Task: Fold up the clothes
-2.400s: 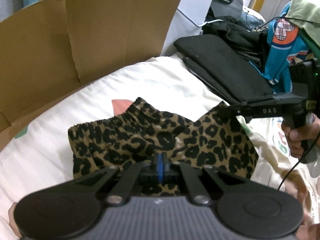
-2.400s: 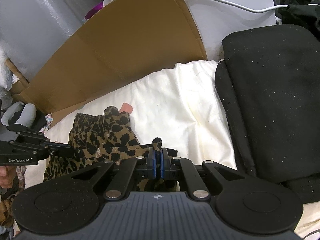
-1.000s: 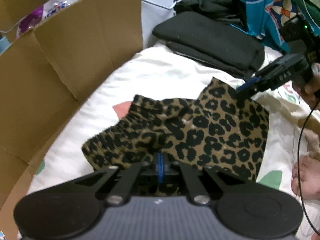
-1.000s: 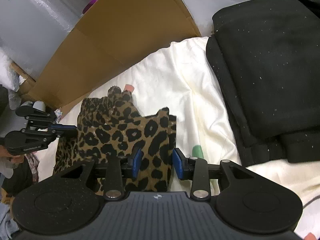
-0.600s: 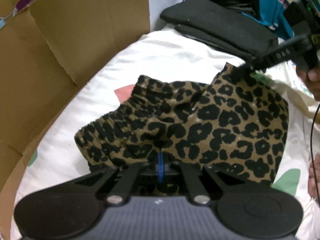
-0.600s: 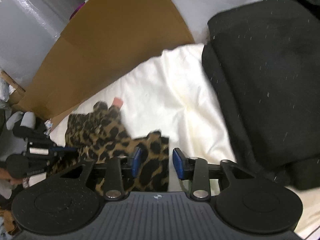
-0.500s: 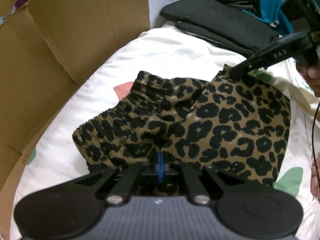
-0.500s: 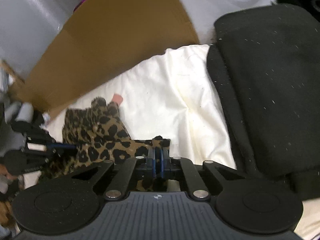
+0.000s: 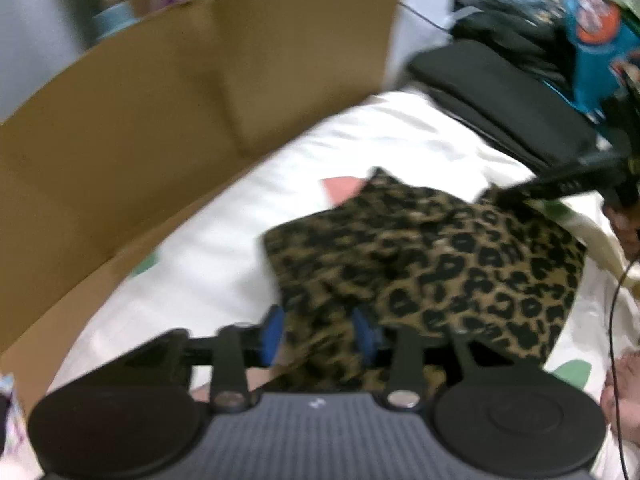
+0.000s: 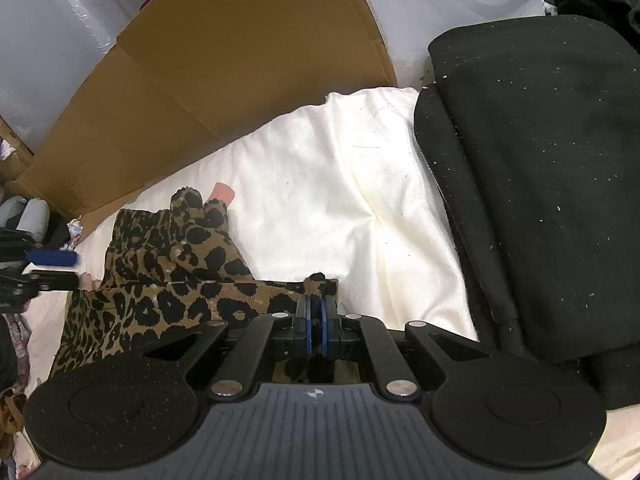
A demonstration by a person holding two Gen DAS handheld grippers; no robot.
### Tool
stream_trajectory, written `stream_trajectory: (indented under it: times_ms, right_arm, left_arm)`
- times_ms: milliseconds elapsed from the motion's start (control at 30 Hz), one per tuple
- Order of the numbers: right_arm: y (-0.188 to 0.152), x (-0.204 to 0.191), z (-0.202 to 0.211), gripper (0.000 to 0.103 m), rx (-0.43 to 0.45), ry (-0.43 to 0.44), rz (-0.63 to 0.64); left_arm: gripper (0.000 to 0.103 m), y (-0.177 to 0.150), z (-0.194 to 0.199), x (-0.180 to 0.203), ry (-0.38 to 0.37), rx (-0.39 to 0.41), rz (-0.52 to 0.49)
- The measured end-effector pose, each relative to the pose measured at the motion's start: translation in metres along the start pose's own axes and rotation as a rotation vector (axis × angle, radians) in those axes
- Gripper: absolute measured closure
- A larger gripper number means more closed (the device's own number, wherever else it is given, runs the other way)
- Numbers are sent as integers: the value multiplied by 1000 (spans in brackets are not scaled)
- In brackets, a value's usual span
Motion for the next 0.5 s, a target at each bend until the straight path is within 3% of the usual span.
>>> stream_trajectory:
  times_ms: [200, 500]
  right_arm:
    - [1, 0, 0, 100, -6, -4, 8]
    - [1, -3, -2, 99, -12, -35, 26]
  left_arm:
    - [56, -35, 5, -39, 72, -64, 117]
    - [56, -79, -20, -56, 100, -132, 266]
Point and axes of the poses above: each gripper's, at about its wrist camera, not at the fingertips, and z roughly against the way its jaws point, x to its right, y to its top, the point moved 1 cm from there along -z, roughly the way its jaws point, and after that the axes turned 12 degrees about y, right-handed, at the moved point
